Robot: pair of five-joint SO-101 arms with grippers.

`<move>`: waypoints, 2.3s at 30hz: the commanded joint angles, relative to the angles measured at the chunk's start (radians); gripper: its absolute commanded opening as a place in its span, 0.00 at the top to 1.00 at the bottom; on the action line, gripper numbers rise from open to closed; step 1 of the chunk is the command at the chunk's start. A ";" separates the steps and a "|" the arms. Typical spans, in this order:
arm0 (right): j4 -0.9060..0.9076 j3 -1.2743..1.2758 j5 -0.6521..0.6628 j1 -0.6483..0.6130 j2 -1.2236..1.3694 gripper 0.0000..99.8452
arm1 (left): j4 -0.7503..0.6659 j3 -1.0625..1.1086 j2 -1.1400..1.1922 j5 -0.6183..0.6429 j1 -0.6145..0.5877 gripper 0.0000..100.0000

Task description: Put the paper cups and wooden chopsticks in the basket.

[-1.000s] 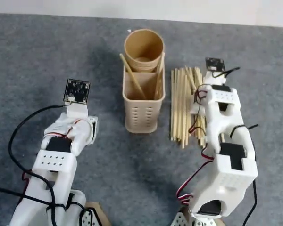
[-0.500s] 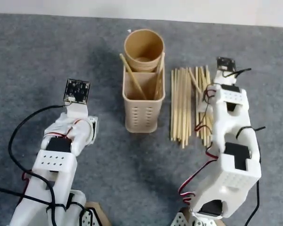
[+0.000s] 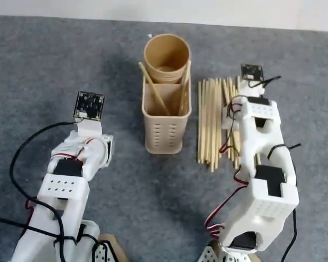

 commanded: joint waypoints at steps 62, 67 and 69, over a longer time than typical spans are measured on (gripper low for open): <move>-0.191 -0.097 -0.158 -0.283 -1.029 1.00 | -0.017 -0.005 -0.018 0.003 0.015 0.83; -0.374 -0.079 -0.155 -0.394 -0.997 1.00 | -0.017 -0.005 -0.018 0.003 0.015 0.83; -0.427 -0.033 -0.157 -0.414 -0.957 1.00 | -0.017 -0.005 -0.018 0.003 0.015 0.83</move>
